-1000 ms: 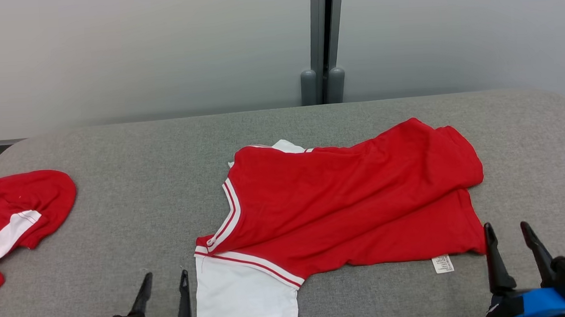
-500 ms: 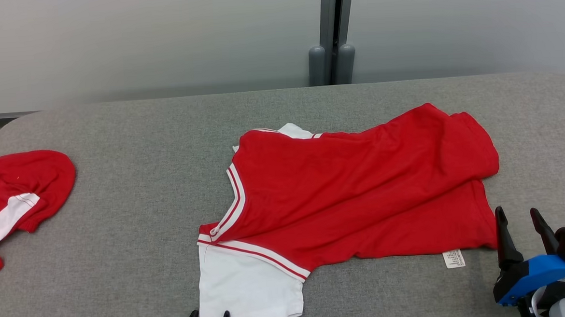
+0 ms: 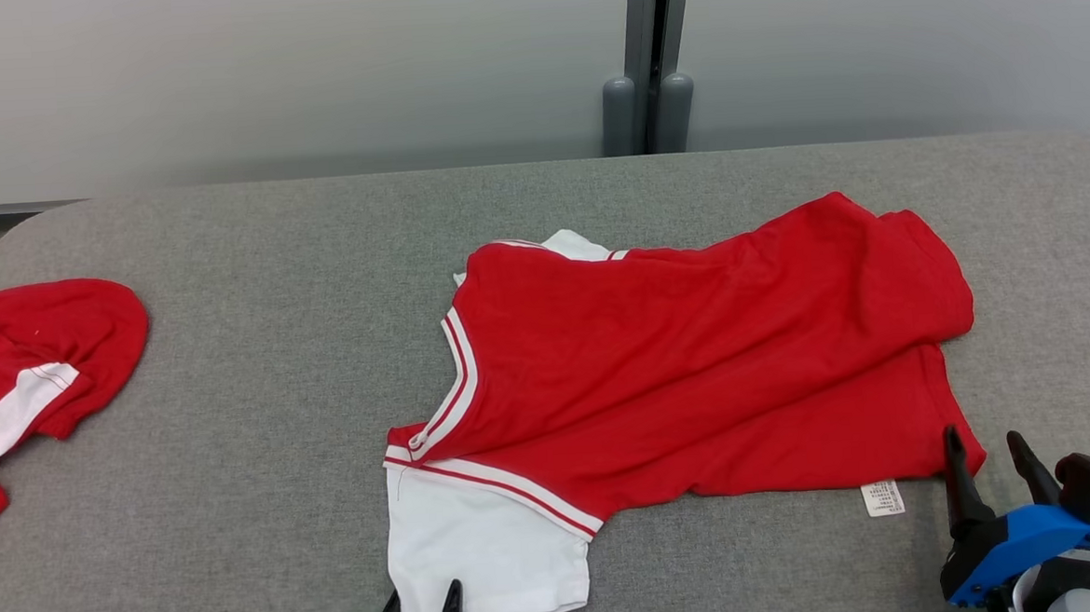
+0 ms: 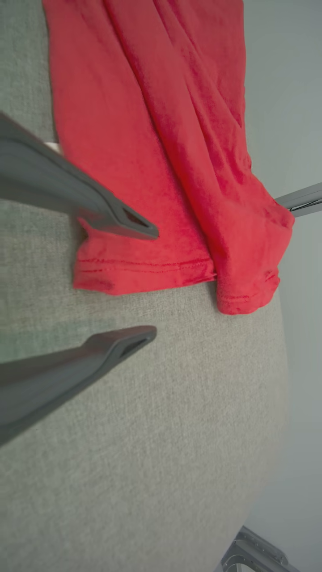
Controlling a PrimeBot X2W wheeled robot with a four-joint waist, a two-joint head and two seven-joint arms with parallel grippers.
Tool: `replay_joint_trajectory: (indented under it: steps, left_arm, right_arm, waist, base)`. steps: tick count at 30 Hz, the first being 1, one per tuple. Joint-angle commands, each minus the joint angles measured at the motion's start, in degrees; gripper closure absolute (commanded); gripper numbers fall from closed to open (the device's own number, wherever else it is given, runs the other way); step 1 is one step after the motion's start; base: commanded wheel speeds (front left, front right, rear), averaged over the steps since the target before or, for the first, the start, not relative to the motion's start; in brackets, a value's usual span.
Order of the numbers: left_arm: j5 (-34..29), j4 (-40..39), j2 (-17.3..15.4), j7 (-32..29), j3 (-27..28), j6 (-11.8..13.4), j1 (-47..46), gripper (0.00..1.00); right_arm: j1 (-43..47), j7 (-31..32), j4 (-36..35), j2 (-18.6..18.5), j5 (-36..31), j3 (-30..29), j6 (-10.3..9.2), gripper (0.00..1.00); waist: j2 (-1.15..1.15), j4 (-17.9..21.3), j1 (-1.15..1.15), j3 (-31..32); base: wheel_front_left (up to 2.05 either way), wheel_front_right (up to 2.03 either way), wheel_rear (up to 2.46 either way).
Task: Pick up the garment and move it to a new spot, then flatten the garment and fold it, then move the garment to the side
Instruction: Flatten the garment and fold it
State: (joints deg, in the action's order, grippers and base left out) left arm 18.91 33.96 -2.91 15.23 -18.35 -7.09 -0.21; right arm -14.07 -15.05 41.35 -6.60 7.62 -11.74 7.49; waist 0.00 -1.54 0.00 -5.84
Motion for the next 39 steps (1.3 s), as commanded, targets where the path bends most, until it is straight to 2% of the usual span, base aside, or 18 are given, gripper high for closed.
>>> replay_joint_trajectory:
  steps: [1, 2, 3, 20, 21, 22, 23, 24, 32, 37, 39]
  left_arm:
    - [0.7, 0.7, 0.0, -0.2, 0.0, 0.1, -0.6, 0.67]
    - [0.9, 1.1, 0.0, -0.2, -0.1, 0.1, -0.8, 0.98]
    - [0.8, 1.6, 0.0, -0.2, -0.3, 0.1, -1.0, 1.0]
    - [0.2, -2.8, 0.0, -0.1, 0.6, -0.1, -2.4, 1.0]
    - [0.2, -3.1, 0.0, -0.1, 0.6, -0.1, -2.3, 1.0]
    - [0.2, -3.3, 0.0, -0.1, 0.5, -0.1, -2.2, 1.0]
    - [0.2, -3.5, 0.0, -0.1, 0.4, 0.0, -2.1, 1.0]
    - [0.2, -3.7, 0.0, -0.1, 0.4, 0.0, -2.0, 1.0]
    - [0.6, -7.1, 0.0, -0.1, 1.7, 0.2, -1.4, 1.0]
    - [-0.3, -12.2, -0.1, -0.1, 3.8, 0.2, -0.4, 1.0]
    - [1.1, -15.8, -0.1, -0.1, 5.0, 0.0, -0.1, 1.0]
  right_arm:
    - [-0.8, -0.2, 0.4, 0.0, 0.2, 0.1, 0.0, 0.0]
    - [-0.9, -0.2, 0.8, 0.1, 0.6, 0.0, 0.0, 0.0]
    - [-0.9, -0.2, 1.1, 0.1, 0.9, 0.0, 0.0, 0.0]
    - [-3.0, -0.1, 9.7, 1.3, 7.6, 0.7, 0.0, 0.0]
    - [-3.0, 0.0, 10.1, 1.7, 8.1, 1.4, 0.0, 0.1]
    - [-3.1, 0.0, 10.3, 2.1, 8.6, 2.1, 0.01, 0.25]
    - [-3.1, 0.0, 10.1, 2.3, 9.0, 2.8, 0.01, 0.83]
    - [-3.0, 0.0, 9.5, 2.3, 9.4, 3.5, 0.01, 1.0]
    - [1.4, -0.1, -0.2, 1.6, 10.2, 4.6, 0.0, 1.0]
    - [7.2, -0.1, -10.3, 1.0, 10.5, 5.0, 0.0, 1.0]
    - [9.7, -0.1, -15.2, 0.6, 10.4, 5.8, 0.0, 1.0]
  waist:
    - [0.0, 0.0, 0.0, 0.0]
    - [0.0, -0.1, 0.0, 0.0]
    - [0.0, -0.1, 0.0, 0.0]
    - [0.0, -1.9, 0.0, -0.4]
    - [0.0, -2.0, 0.0, -0.4]
    - [0.0, -2.0, 0.0, -0.3]
    - [0.0, -2.1, 0.0, -0.3]
    - [0.0, -2.1, 0.0, -0.4]
    - [0.0, -1.7, 0.0, 1.1]
    - [0.0, -1.6, 0.0, 2.7]
    - [0.0, -1.3, 0.0, 3.1]
  base:
    - [0.0, 0.0, 0.0]
    - [0.0, 0.0, 0.0]
    - [0.0, 0.0, 0.0]
    - [0.0, 0.0, 0.0]
    - [0.0, 0.0, 0.0]
    - [0.0, 0.0, 0.0]
    - [0.0, 0.0, 0.0]
    - [0.0, 0.0, 0.0]
    - [0.0, 0.0, 0.0]
    - [0.0, 0.0, 0.0]
    - [0.0, 0.0, 0.0]
